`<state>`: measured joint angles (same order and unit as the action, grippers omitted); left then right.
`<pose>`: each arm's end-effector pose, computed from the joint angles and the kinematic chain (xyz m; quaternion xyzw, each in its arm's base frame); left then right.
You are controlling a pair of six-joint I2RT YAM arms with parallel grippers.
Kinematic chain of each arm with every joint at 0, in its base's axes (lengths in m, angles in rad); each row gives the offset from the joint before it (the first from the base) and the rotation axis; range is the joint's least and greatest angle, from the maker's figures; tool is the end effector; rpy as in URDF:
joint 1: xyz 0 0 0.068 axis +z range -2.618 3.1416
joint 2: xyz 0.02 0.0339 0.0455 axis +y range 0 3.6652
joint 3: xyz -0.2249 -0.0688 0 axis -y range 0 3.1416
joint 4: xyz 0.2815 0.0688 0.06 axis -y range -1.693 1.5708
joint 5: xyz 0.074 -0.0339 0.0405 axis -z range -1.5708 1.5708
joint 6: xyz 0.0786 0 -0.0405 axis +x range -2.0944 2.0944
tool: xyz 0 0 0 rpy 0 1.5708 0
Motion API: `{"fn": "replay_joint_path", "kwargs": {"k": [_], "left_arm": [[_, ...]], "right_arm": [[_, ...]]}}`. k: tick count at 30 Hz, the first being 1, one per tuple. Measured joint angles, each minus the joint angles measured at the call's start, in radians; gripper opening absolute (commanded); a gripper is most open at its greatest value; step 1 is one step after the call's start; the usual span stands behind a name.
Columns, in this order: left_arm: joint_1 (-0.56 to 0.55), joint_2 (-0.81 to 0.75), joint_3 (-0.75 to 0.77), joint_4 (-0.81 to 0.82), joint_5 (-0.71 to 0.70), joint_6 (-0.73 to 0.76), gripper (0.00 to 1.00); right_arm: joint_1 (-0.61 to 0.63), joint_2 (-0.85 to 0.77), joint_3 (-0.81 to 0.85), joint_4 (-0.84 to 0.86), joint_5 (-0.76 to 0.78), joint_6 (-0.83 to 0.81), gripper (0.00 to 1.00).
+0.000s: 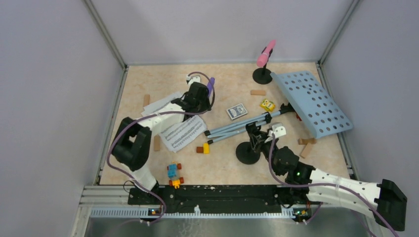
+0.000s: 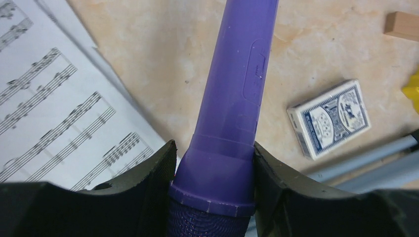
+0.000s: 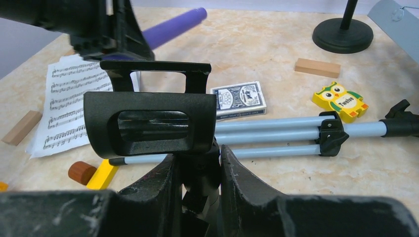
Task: Pack up the instrument practice props
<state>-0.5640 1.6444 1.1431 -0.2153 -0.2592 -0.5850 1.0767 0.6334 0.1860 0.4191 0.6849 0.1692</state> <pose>0.3702 -0.2103 0.1566 -0.0630 0.9019 -0.1245 0.4087 0.1639 0.1994 0.1751 -0.0857 0.7097 0.1875 0.6737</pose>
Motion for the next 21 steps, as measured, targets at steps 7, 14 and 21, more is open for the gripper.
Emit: {"fn": "replay_joint_path", "kwargs": {"k": [7, 14, 21], "left_arm": [[0.0, 0.242, 0.156, 0.032, 0.013, -0.026, 0.0], [0.0, 0.395, 0.33, -0.01, 0.043, -0.054, 0.0], [-0.004, 0.458, 0.349, -0.025, 0.087, -0.088, 0.1]], "right_arm": [[0.0, 0.008, 0.006, -0.003, -0.019, 0.016, 0.0], [0.0, -0.024, 0.005, -0.025, -0.034, 0.045, 0.0], [0.0, -0.044, 0.004, -0.049, -0.047, 0.064, 0.0]]}}
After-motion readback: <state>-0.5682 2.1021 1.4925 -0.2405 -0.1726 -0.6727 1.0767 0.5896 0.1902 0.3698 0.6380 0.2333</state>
